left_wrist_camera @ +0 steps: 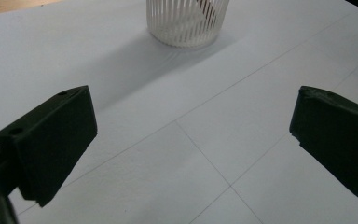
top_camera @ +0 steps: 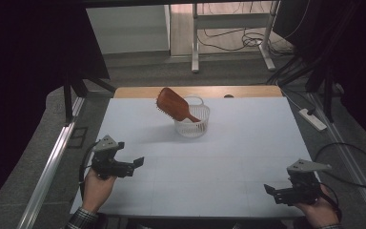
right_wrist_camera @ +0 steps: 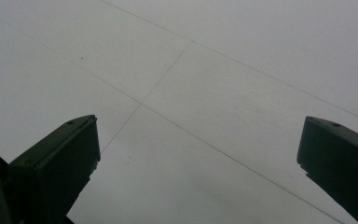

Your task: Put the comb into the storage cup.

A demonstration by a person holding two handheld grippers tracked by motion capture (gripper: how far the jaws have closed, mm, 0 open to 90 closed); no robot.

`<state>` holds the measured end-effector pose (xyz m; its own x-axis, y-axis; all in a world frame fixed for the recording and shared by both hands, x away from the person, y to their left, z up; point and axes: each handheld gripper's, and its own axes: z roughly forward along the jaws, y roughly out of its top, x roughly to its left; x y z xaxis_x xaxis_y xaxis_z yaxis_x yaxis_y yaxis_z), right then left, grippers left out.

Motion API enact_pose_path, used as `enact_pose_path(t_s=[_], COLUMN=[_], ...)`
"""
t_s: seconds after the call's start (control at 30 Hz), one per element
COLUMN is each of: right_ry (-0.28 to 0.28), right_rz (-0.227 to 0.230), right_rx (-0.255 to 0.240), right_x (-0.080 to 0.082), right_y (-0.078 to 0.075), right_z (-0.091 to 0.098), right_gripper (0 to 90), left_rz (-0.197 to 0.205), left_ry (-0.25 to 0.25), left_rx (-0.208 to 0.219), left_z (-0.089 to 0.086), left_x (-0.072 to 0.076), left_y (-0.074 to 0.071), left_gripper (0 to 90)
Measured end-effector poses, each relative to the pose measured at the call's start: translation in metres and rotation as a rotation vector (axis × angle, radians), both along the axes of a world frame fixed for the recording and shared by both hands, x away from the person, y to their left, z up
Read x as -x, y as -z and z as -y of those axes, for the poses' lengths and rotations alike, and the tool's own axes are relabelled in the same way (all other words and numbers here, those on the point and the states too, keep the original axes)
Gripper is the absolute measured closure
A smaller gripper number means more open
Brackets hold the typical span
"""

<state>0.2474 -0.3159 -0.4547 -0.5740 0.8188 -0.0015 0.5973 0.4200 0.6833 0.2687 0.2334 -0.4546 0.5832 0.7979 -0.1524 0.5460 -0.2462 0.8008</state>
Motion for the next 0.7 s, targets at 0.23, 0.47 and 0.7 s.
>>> enact_pose_path(t_s=[0.23,0.47,0.7], right_ry=[0.001,0.002,0.002], right_rz=[0.0,0.0,0.001], right_rx=[0.001,0.003,0.005], right_x=[0.0,0.0,0.0], right_y=[0.0,0.0,0.0], right_z=[0.0,0.0,-0.001], right_gripper=[0.0,0.0,0.0], left_rz=[-0.002,-0.011,-0.016], left_ry=[-0.013,-0.025,-0.032], left_rx=[0.003,-0.005,-0.007], left_z=[-0.006,-0.011,-0.014], left_x=[0.007,0.014,0.02], left_y=[0.002,0.004,0.006], left_gripper=[0.4,0.4,0.4])
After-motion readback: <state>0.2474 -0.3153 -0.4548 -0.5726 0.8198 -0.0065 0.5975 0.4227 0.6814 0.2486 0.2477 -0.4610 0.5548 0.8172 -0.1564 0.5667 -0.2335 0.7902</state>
